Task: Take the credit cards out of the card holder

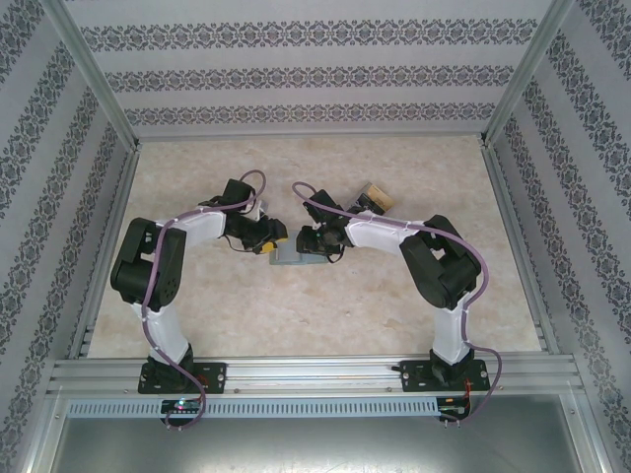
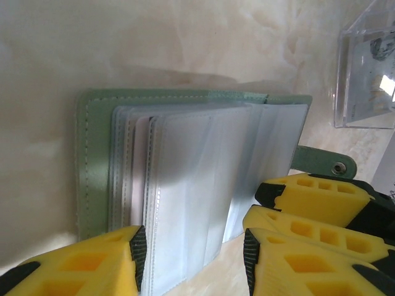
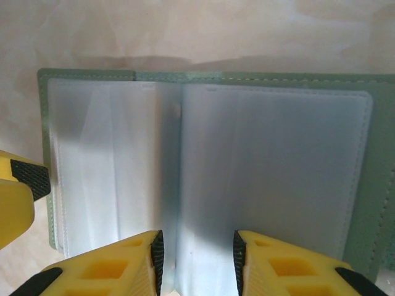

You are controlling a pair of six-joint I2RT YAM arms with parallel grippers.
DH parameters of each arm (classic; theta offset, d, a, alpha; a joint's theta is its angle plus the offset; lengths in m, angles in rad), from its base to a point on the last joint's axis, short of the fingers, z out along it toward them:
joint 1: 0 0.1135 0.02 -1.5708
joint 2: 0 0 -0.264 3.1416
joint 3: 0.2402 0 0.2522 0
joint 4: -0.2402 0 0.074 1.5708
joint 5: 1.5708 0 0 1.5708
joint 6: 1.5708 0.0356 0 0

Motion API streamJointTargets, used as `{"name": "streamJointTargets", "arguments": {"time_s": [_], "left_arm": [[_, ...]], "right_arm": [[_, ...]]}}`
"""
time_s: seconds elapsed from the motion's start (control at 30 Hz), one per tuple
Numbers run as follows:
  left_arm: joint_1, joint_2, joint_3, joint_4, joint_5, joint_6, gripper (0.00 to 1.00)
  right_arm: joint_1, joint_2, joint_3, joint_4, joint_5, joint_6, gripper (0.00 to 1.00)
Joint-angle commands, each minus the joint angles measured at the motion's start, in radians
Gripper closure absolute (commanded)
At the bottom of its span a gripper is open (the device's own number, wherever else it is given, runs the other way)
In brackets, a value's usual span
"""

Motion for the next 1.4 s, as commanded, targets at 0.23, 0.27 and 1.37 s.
{"name": "streamJointTargets", "arguments": {"time_s": [0.23, 0.27, 1.37], "left_arm": [[-0.015, 0.027, 0.041, -0.051, 0.01, 0.035, 0.52], [-0.015, 0.029, 0.043, -0.054, 0.008, 0.037, 0.52], [-0.033, 0.079, 0.102, -0.165, -0.07, 0.081, 0.52]], "right_arm": [[-0.014, 0.045, 0.02, -0.036, 0.003, 0.011, 0.63], [-0.015, 0.047, 0.021, -0.035, 0.003, 0.013, 0.63], [-0.023, 0.056, 0.018, -0.03, -0.015, 0.013, 0.64]]}}
